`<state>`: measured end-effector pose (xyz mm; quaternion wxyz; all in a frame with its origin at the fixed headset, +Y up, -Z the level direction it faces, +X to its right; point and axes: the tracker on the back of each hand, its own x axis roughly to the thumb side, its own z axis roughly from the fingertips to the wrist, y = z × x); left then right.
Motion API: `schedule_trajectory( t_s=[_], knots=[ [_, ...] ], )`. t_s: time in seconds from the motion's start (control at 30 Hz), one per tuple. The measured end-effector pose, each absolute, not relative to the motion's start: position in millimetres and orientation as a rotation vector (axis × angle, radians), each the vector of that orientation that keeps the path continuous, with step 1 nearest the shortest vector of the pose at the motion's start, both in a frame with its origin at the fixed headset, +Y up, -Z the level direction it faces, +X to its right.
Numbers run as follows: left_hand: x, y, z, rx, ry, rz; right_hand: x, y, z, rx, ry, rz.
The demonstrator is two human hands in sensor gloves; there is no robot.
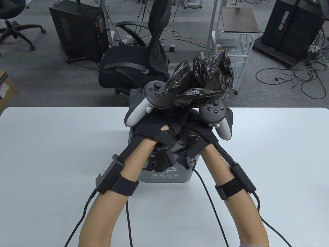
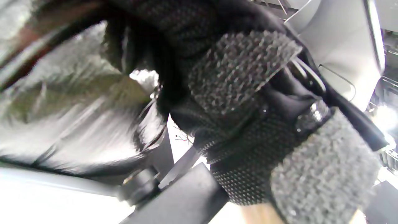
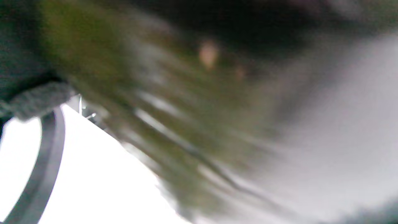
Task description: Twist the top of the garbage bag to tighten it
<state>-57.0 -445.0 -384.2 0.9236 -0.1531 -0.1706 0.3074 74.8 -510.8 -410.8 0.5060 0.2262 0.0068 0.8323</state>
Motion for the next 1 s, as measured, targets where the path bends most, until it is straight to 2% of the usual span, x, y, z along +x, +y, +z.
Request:
schedule_trajectory(
  t_s=[0.53, 0.87, 1.0],
  knots=[
    [-61, -454, -386, -0.296, -0.408, 0.673, 86, -511, -413, 0.392, -0.093, 2.095],
    [-86, -466, -385, -0.240, -0.383, 0.736, 97, -501, -411, 0.389, -0.054, 2.063],
    [-94, -479, -387, -0.269, -0.401, 0.792, 101, -493, -408, 0.391, -0.061, 2.081]
  ],
)
